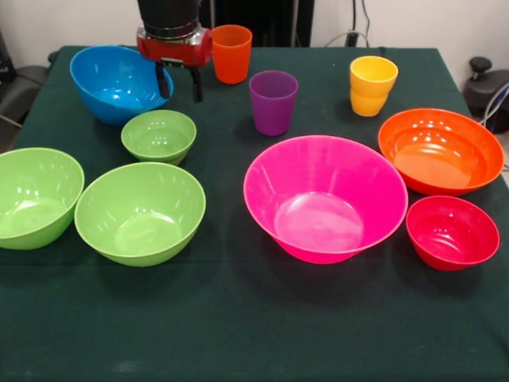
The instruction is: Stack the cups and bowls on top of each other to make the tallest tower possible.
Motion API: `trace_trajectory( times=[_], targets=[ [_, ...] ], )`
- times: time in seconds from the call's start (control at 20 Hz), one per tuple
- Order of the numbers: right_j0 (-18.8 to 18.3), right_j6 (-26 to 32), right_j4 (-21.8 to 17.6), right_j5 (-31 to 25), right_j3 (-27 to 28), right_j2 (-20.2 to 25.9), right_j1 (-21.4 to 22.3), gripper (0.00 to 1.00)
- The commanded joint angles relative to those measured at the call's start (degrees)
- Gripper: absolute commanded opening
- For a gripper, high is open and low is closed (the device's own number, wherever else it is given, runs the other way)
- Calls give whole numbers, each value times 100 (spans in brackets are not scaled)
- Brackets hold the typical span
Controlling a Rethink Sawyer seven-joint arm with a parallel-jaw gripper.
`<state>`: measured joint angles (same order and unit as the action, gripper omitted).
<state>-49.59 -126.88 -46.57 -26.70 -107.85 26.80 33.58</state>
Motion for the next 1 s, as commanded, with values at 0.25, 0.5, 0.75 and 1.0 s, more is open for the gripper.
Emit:
trace_trajectory(
  times=[0.25, 0.5, 0.75, 1.0],
  targets=[
    [-167, 1683, -382, -437, 261, 441, -110, 100],
    [-426, 1873, -118, -740, 116, 662, 245, 100],
    [-568, 1904, -7, -926, 34, 831, 500, 100],
    [-523, 1866, -171, -985, 128, 850, 453, 100]
  ],
)
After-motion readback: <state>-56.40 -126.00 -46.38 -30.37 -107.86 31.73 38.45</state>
